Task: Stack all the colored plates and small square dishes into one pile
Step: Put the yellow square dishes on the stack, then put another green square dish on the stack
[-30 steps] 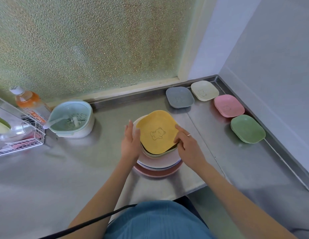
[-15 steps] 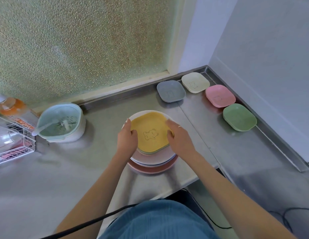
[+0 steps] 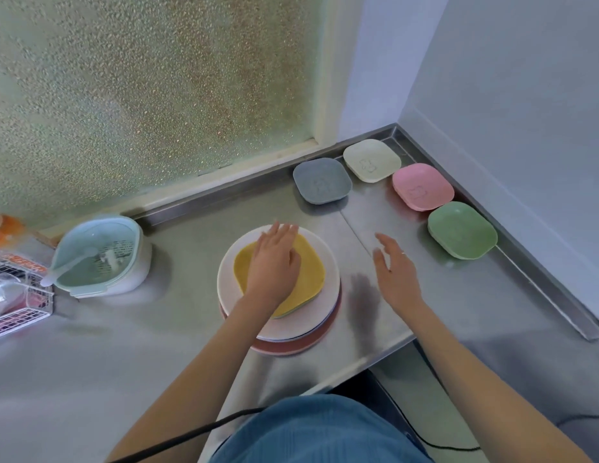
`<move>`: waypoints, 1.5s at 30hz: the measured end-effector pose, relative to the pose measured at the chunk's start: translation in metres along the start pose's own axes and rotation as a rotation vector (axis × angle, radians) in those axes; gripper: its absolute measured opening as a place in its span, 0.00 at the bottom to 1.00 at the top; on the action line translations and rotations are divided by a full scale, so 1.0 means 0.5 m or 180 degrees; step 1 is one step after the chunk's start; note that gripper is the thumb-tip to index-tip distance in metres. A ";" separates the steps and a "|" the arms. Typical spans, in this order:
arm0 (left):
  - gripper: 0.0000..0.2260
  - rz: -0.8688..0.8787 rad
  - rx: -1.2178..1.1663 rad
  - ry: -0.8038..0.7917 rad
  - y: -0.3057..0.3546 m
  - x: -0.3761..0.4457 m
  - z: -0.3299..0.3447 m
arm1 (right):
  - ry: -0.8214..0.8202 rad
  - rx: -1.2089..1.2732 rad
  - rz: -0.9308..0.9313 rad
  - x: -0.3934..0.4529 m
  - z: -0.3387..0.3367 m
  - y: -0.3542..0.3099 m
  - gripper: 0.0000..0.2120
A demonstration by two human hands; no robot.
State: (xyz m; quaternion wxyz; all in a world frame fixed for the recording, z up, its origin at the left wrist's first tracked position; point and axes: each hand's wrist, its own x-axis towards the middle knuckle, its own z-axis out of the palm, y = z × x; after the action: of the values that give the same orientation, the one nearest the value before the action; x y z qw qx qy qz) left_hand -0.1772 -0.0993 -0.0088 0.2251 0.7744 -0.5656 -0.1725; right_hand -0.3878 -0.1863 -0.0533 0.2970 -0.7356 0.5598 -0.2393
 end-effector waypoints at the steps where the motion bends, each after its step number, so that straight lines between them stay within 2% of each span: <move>1: 0.22 0.0079 0.0045 -0.0133 0.017 0.014 0.008 | 0.0089 -0.0151 0.0105 0.016 -0.017 0.027 0.18; 4: 0.19 0.0028 0.0239 -0.0472 0.068 0.053 0.031 | 0.0279 -0.0566 0.0718 0.066 -0.072 0.107 0.21; 6: 0.17 -0.0072 0.0482 -0.0482 0.092 0.071 0.048 | 0.0222 -0.0838 0.1205 0.094 -0.103 0.152 0.24; 8: 0.15 -0.0185 0.0590 -0.0391 0.099 0.082 0.065 | 0.0030 -0.1143 0.1387 0.115 -0.126 0.189 0.26; 14: 0.14 -0.0273 0.0965 -0.0405 0.090 0.077 0.090 | -0.0386 -0.1670 0.1168 0.127 -0.128 0.244 0.18; 20: 0.14 -0.0398 0.0834 -0.0369 0.099 0.080 0.091 | -0.0066 -0.1792 0.1049 0.116 -0.108 0.258 0.18; 23: 0.13 -0.0404 0.0614 -0.0372 0.100 0.077 0.088 | 0.0335 -0.1589 0.0913 0.094 -0.111 0.238 0.16; 25: 0.13 -0.0312 0.0346 -0.0289 0.095 0.068 0.085 | 0.0609 -0.1248 0.0598 0.070 -0.107 0.208 0.16; 28: 0.13 -0.0397 -0.0236 0.0139 0.082 0.048 0.076 | 0.0849 -0.0722 -0.0394 0.037 -0.086 0.149 0.13; 32: 0.13 -0.0827 -0.0844 0.0811 0.074 0.016 0.049 | 0.0561 -0.0263 -0.1617 0.032 -0.046 0.036 0.13; 35: 0.13 -0.1359 -0.1314 0.1447 0.079 -0.013 0.012 | 0.0315 -0.0111 -0.2408 0.024 -0.017 -0.051 0.12; 39: 0.13 -0.2120 -0.1851 0.2324 0.060 -0.051 -0.022 | -0.0094 -0.0078 -0.2908 -0.006 0.025 -0.102 0.14; 41: 0.12 -0.2336 -0.1853 0.2361 0.045 -0.069 -0.031 | -0.0333 -0.0059 -0.3076 -0.016 0.040 -0.108 0.14; 45: 0.15 -0.2452 -0.1693 0.2074 0.019 -0.097 -0.028 | -0.0853 -0.0160 -0.3245 -0.020 0.058 -0.101 0.16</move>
State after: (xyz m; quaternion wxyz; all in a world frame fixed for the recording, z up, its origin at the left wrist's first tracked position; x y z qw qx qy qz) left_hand -0.1920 -0.0536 0.0089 0.4960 0.8546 -0.0809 -0.1307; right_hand -0.3360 -0.1619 -0.0382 0.1941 -0.9456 0.0937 -0.2437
